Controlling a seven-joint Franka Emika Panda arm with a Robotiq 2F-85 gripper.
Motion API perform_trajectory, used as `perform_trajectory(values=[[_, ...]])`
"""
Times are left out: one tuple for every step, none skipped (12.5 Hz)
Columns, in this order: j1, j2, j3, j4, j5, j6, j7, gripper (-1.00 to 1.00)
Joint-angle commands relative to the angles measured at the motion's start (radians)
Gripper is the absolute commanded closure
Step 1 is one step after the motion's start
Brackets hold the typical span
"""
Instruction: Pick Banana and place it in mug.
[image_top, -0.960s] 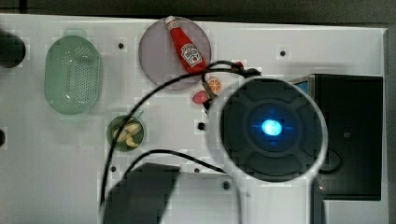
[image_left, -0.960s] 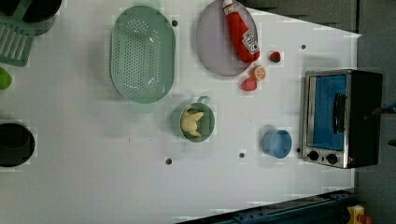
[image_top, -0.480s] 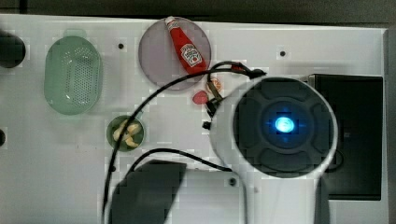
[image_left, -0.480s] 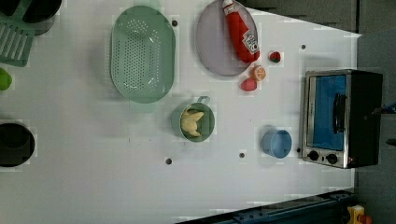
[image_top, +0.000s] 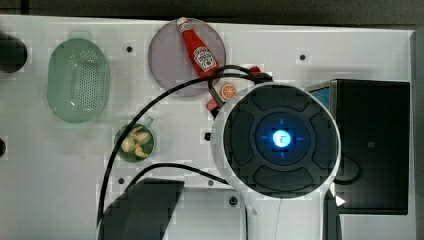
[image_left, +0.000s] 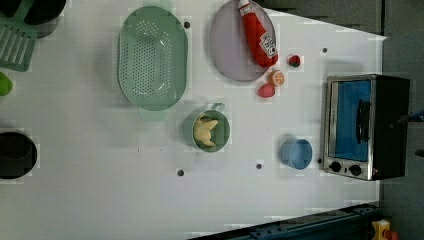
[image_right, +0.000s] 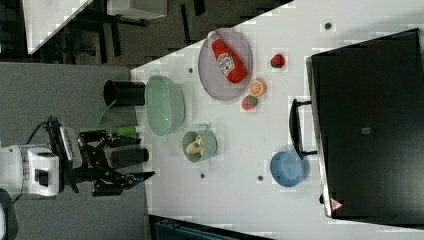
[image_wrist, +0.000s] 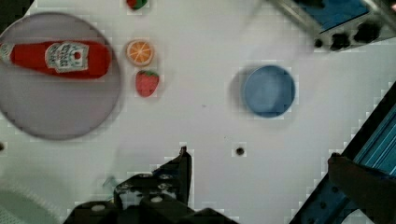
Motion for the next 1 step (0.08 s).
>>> perform_trajectory(values=[[-0.023, 0.006, 0.023, 0.004, 0.021, -0.006, -0.037, -1.00]])
